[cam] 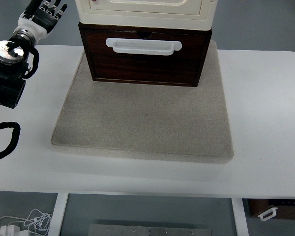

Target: Close drawer under combined cabinet

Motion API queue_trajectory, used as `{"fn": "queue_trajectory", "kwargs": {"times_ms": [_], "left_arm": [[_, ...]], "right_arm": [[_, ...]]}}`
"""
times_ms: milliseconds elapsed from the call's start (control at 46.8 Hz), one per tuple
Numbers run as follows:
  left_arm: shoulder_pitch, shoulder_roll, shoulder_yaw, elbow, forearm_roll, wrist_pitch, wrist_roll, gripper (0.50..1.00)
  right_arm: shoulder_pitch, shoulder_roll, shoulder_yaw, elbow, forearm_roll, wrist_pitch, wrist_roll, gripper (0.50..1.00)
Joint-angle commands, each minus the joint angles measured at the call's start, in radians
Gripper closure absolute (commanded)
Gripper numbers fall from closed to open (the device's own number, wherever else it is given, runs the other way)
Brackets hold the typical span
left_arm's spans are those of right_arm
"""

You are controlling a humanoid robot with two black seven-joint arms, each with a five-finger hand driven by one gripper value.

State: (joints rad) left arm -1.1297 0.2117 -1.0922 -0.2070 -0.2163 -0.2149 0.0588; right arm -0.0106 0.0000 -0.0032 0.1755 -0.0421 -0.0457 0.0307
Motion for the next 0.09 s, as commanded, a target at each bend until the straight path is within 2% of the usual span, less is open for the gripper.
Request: {"fn": "queue_trajectory", "kwargs": {"times_ms": [0,64], "left_arm": [[0.002,-0.002,0.000,0.000,0.000,0.000,0.000,0.504],[0.002,-0.003,0.000,0.000,0.000,0.000,0.000,0.501]], "right_arm": [[0.000,0.000,0.002,-0.001,0.002,0.001,-0.002,0.548],[0.000,0.000,0.002,-0.001,0.004,0.001,-0.002,0.548]]}}
